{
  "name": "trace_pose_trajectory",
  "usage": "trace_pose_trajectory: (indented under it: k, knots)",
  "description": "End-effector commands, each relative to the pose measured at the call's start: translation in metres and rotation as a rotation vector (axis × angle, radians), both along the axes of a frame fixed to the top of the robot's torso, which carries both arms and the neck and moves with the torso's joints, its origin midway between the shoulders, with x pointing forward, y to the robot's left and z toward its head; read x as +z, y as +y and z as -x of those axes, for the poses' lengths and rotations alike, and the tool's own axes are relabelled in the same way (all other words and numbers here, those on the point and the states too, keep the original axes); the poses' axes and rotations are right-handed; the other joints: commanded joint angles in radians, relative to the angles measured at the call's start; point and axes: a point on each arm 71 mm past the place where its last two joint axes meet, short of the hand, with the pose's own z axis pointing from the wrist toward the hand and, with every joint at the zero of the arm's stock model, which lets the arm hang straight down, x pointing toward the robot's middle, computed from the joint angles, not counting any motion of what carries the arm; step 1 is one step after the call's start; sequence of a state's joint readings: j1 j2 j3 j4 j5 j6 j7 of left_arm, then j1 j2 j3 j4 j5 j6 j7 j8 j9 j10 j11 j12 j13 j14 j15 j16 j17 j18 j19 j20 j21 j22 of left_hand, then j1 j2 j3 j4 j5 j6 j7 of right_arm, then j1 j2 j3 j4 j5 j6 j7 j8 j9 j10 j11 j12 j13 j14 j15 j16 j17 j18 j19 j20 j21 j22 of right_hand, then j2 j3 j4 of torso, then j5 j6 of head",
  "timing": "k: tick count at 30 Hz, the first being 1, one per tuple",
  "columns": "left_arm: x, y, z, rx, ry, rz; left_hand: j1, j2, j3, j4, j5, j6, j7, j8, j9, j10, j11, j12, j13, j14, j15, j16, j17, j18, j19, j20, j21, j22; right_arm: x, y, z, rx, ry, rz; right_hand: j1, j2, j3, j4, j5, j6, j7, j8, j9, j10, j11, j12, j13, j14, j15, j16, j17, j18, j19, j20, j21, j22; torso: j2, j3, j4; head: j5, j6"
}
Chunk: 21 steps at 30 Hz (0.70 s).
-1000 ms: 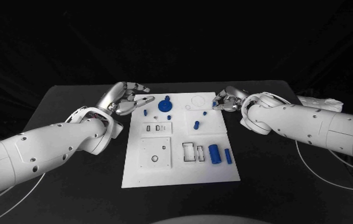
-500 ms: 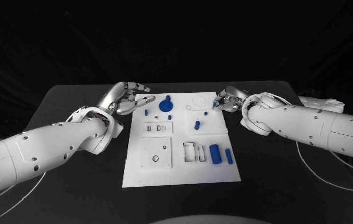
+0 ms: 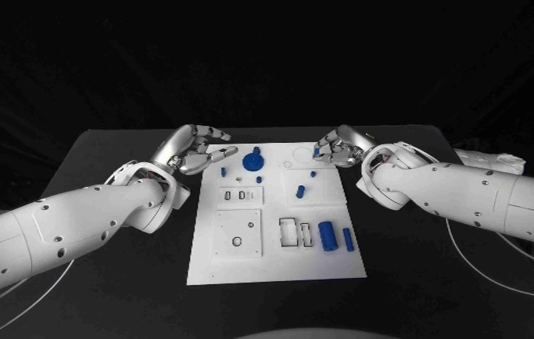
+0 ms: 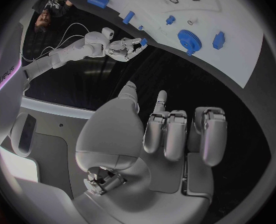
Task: Assemble the parts on the task board
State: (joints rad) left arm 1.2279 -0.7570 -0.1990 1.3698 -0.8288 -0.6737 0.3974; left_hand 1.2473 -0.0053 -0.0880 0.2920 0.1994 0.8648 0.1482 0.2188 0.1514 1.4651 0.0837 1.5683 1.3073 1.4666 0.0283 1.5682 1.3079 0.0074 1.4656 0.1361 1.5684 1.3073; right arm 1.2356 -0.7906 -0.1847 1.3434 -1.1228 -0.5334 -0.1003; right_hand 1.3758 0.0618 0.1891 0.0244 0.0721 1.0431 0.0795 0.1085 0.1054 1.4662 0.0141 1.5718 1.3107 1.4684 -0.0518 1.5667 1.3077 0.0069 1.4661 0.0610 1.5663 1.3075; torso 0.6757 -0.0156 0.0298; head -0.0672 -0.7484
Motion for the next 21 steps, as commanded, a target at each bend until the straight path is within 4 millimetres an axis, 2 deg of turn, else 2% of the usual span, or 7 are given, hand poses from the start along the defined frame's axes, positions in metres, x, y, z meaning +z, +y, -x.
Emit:
trace_pose_trajectory:
  k: [1,4,10,13,16,18,21]
  knots:
    - [0.001,-0.003,0.0,-0.017,-0.006,0.001,-0.003,0.009,-0.004,-0.001,0.006,0.006,-0.002,-0.004,-0.001,0.106,-0.002,0.002,0.263,0.104,-0.007,0.003,0.263,-0.007,0.105,0.003,0.002,0.263,0.013,0.008,0.001,0.013,-0.051,-0.039,0.028,0.021,-0.001,-0.007,0.004,0.038,0.001,0.007,0.013,0.105,0.007,-0.001,0.26,0.102,0.007,0.004,0.263,-0.007,0.105,0.004,0.004,0.263,0.0,-0.0007,0.0005,0.007,-0.001]
    - [0.0,-0.003,0.0,-0.016,-0.006,0.001,-0.003,0.009,-0.004,-0.001,0.006,0.006,-0.002,-0.004,-0.001,0.106,-0.002,0.002,0.263,0.104,-0.007,0.003,0.263,-0.007,0.105,0.003,0.002,0.263,0.021,0.016,0.003,0.033,-0.048,-0.053,0.029,0.02,-0.002,-0.007,0.004,0.037,0.002,0.006,0.013,0.105,0.007,-0.001,0.26,0.102,0.007,0.004,0.263,-0.007,0.105,0.004,0.004,0.263,-0.001,-0.0018,-0.0003,0.01,-0.003]
    - [0.0,-0.005,-0.001,-0.017,-0.007,0.001,-0.003,0.009,-0.004,-0.001,0.006,0.006,-0.002,-0.004,-0.001,0.106,-0.002,0.002,0.263,0.104,-0.007,0.003,0.263,-0.007,0.105,0.003,0.002,0.263,0.029,0.042,0.014,0.104,0.013,-0.069,0.028,0.02,-0.002,-0.007,0.003,0.037,0.002,0.005,0.012,0.105,0.008,-0.001,0.26,0.102,0.008,0.004,0.263,-0.007,0.105,0.005,0.004,0.263,0.0,-0.0015,0.0001,0.019,-0.004]
    - [0.0,-0.005,-0.001,-0.017,-0.007,0.001,-0.003,0.009,-0.004,-0.001,0.006,0.006,-0.002,-0.004,-0.001,0.106,-0.002,0.002,0.263,0.104,-0.007,0.003,0.263,-0.007,0.105,0.003,0.002,0.263,0.029,0.055,0.021,0.144,0.058,-0.07,0.028,0.02,-0.003,-0.007,0.003,0.038,0.003,0.005,0.013,0.105,0.008,-0.001,0.26,0.102,0.008,0.004,0.263,-0.007,0.105,0.005,0.004,0.263,0.0,-0.0011,-0.0003,0.036,-0.007]
    - [0.001,-0.004,0.0,-0.016,-0.008,0.001,-0.002,0.009,-0.005,-0.001,0.006,0.006,-0.002,-0.004,-0.001,0.106,-0.002,0.002,0.263,0.104,-0.007,0.003,0.263,-0.007,0.105,0.003,0.002,0.263,0.029,0.069,0.027,0.182,0.085,-0.073,0.028,0.02,-0.003,-0.007,0.003,0.041,0.003,0.006,0.013,0.105,0.009,-0.001,0.26,0.102,0.009,0.004,0.263,-0.007,0.105,0.006,0.004,0.263,0.0,-0.0014,-0.0012,0.055,-0.015]
    - [0.001,-0.004,0.0,-0.015,-0.009,0.001,-0.002,0.009,-0.005,-0.001,0.006,0.006,-0.002,-0.004,-0.001,0.106,-0.002,0.002,0.263,0.104,-0.007,0.003,0.263,-0.007,0.105,0.003,0.002,0.263,0.028,0.077,0.03,0.201,0.101,-0.073,0.028,0.021,-0.003,-0.007,0.003,0.041,0.004,0.006,0.013,0.105,0.009,-0.001,0.26,0.102,0.009,0.004,0.263,-0.007,0.105,0.006,0.004,0.263,-0.001,-0.0015,-0.0018,0.061,-0.015]
    - [0.0,-0.005,0.0,-0.016,-0.009,0.001,-0.001,0.01,-0.005,-0.001,0.006,0.006,-0.002,-0.004,-0.001,0.106,-0.002,0.002,0.263,0.104,-0.007,0.003,0.263,-0.007,0.105,0.003,0.002,0.263,0.028,0.088,0.033,0.218,0.122,-0.069,0.028,0.021,-0.003,-0.007,0.003,0.041,0.004,0.006,0.013,0.105,0.009,-0.001,0.26,0.102,0.009,0.004,0.263,-0.007,0.105,0.006,0.004,0.263,-0.001,-0.001,0.0009,0.059,-0.015]
